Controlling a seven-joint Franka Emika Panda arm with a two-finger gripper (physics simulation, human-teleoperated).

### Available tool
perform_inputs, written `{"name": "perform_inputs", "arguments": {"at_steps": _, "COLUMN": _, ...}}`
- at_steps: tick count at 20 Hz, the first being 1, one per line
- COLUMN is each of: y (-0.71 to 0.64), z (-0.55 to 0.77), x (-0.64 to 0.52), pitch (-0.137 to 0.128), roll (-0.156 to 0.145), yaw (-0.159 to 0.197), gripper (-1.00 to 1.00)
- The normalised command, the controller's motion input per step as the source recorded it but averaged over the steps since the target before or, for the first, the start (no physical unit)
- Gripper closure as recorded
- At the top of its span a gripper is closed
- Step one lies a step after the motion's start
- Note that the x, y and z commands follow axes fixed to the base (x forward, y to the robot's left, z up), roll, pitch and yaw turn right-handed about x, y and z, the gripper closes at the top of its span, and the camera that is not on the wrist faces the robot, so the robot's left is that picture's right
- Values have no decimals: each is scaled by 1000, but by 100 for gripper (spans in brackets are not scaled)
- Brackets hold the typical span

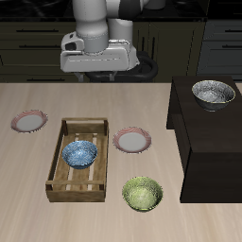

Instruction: Place the blue bowl onto the plate that is next to the blue bowl

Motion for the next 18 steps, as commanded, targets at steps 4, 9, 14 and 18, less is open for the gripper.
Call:
{"name": "perform_inputs", "arguments": {"at_steps": 4, "y": -326, "z": -62, "x": 169, "pitch": 1, "roll": -2, "yaw": 41, "gripper": -100}}
{"name": "perform_inputs", "arguments": {"at_steps": 9, "y": -311, "z": -51, "x": 135, "pitch": 10, "roll": -14, "yaw": -9, "gripper": -100}}
{"name": "perform_inputs", "arguments": {"at_steps": 14, "y": -270, "z": -41, "x": 166, "pitch": 3, "roll": -2, "yaw": 30, "gripper": -100}}
{"name": "perform_inputs", "arguments": {"at_steps": 18, "y": -177, "z": 5, "x": 142, "pitch": -10, "roll": -10, "yaw": 49, "gripper": -100}}
